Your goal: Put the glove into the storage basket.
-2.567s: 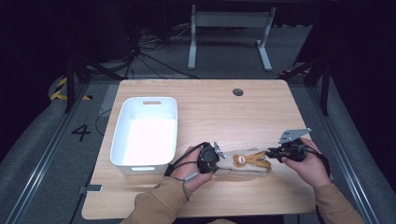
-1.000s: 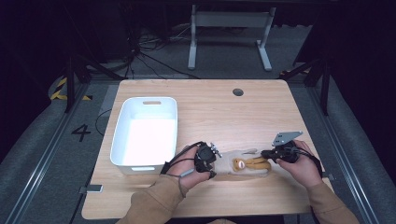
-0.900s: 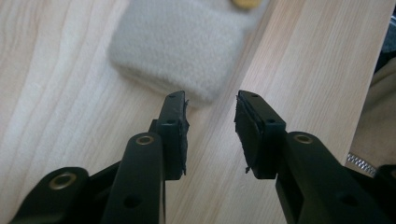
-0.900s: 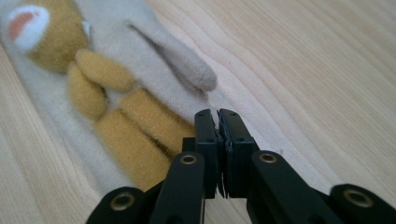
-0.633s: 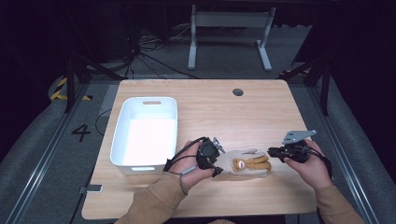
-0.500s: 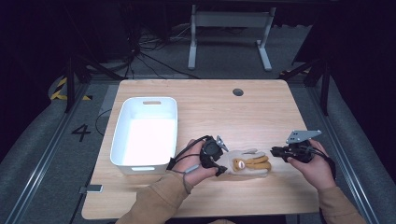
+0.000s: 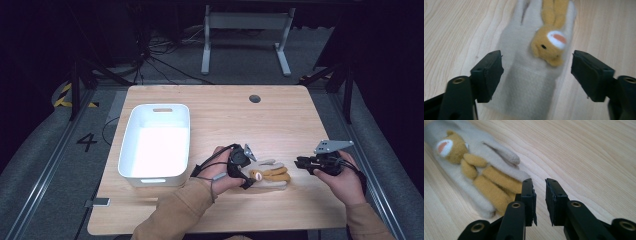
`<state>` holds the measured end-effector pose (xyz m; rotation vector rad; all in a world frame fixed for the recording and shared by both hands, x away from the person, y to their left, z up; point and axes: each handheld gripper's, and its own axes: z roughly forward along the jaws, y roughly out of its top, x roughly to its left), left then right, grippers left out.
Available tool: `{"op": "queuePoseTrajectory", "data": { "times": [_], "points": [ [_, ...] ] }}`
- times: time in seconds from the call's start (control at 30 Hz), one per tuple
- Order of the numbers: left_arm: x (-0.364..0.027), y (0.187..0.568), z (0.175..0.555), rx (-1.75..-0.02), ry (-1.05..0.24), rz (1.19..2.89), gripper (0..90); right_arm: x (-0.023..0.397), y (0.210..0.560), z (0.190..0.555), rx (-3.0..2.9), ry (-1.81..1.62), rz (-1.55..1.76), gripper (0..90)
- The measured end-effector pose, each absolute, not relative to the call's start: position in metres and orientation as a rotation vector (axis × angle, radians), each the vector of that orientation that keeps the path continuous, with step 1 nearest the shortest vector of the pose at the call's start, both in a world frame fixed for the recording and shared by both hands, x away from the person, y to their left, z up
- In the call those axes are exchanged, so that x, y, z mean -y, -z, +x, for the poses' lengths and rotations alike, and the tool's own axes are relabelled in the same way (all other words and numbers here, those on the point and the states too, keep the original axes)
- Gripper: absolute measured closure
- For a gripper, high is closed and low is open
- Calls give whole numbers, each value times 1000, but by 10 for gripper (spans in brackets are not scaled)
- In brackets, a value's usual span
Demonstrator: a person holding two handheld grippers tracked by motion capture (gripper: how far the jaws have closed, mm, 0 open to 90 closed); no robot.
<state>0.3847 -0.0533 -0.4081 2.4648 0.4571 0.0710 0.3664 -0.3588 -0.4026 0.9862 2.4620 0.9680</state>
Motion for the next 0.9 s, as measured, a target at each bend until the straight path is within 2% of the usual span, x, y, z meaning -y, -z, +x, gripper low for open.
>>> {"op": "queuePoseTrajectory", "data": {
  "times": [0.3,0.9],
  "points": [
    [66,423,392,-422,-36,2514,163,360,404,367,-2466,-984,1003,746],
    [83,438,398,-350,-59,2526,159,359,407,368,-2476,-995,998,715]
  ]
}}
